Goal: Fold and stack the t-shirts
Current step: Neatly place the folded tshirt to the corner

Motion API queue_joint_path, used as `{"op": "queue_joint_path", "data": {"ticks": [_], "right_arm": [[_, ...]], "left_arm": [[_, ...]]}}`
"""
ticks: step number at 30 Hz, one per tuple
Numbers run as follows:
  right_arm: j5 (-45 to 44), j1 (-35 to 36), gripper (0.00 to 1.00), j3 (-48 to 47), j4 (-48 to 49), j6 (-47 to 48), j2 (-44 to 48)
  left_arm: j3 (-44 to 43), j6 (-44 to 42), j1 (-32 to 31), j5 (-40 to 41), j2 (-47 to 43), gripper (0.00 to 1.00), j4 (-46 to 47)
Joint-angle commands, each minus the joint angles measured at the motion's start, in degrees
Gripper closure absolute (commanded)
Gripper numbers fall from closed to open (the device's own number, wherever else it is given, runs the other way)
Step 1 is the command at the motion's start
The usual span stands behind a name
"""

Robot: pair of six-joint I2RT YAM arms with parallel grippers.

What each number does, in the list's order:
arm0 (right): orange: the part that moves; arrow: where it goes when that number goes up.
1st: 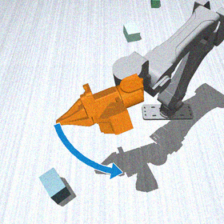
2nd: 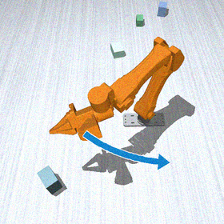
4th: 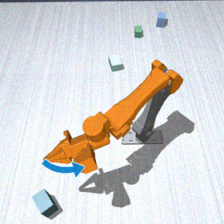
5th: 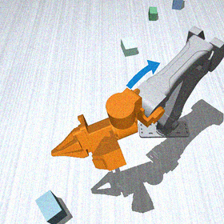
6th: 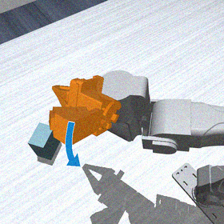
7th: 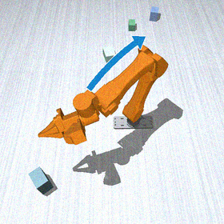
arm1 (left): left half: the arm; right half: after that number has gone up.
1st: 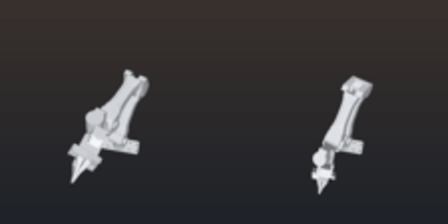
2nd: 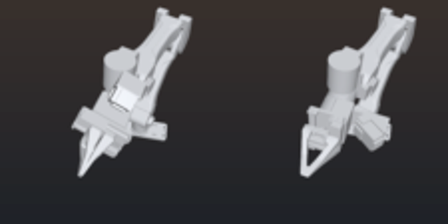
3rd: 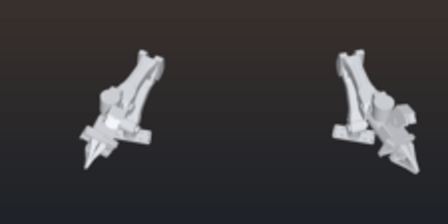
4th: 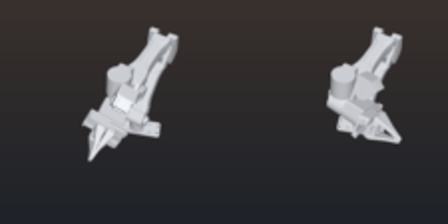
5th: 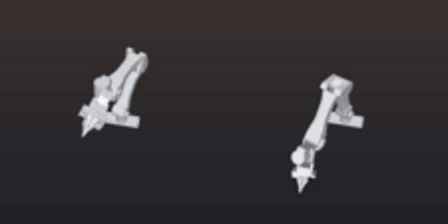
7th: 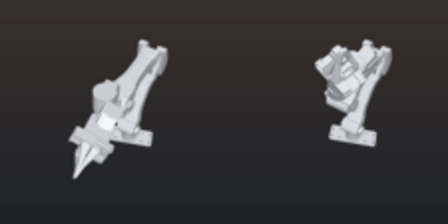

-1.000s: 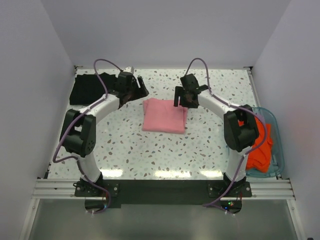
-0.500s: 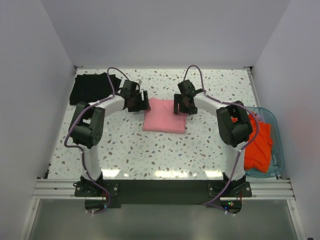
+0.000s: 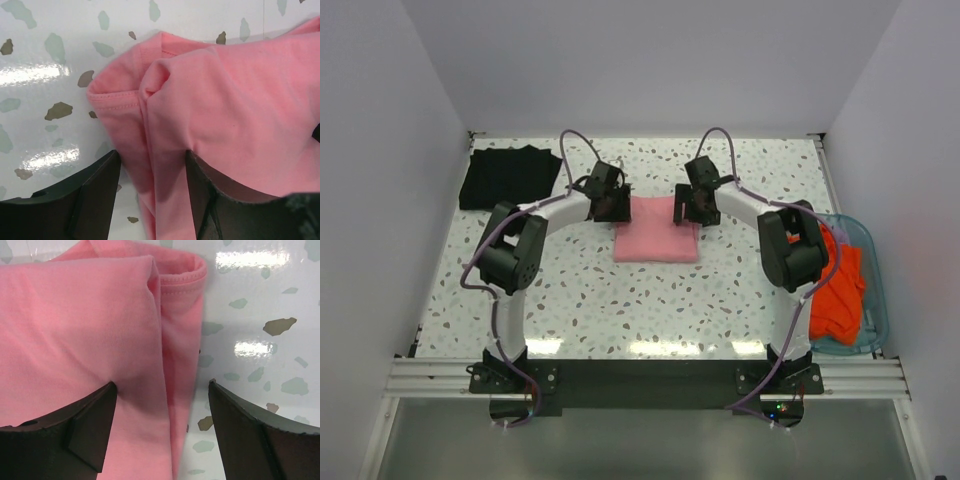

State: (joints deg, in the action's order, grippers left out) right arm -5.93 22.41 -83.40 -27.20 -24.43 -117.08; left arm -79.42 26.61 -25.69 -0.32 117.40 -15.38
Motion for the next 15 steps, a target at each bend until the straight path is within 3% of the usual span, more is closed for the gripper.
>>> {"op": "queue_joint_path", "data": {"ticks": [1, 7, 10, 11, 13, 15], "right_arm": [[0.9, -0.7, 0.23, -1.3, 1.6, 1.0, -1.5], [2.1, -0.7, 0.23, -2.9, 1.2, 0.8, -1.5], [2.3, -0.8, 0.23, -4.3, 0.2, 0.6, -1.0], [2.4, -0.8, 0.23, -4.8, -0.2, 0.5, -0.8], [2.4, -0.8, 0.23, -6.0, -1.2, 0.4, -0.2], [2.2, -0.8, 0.22, -6.7, -2.4, 0.0, 1.3]], "left_arm": [[1.5, 2.0, -2.2, -0.3, 5.4, 0.42, -7.1], [-2.4, 2.5, -4.2, 0.1, 7.0, 0.54, -8.6], [-3.5, 2.8, -4.3, -0.4, 6.7, 0.70, -8.7], [-3.8, 2.7, -4.3, -0.2, 6.6, 0.83, -8.8], [-6.4, 2.1, -4.4, 1.6, 6.5, 0.98, -11.0], [-10.7, 0.5, -4.2, 6.3, 7.0, 1.00, -15.3]]}}
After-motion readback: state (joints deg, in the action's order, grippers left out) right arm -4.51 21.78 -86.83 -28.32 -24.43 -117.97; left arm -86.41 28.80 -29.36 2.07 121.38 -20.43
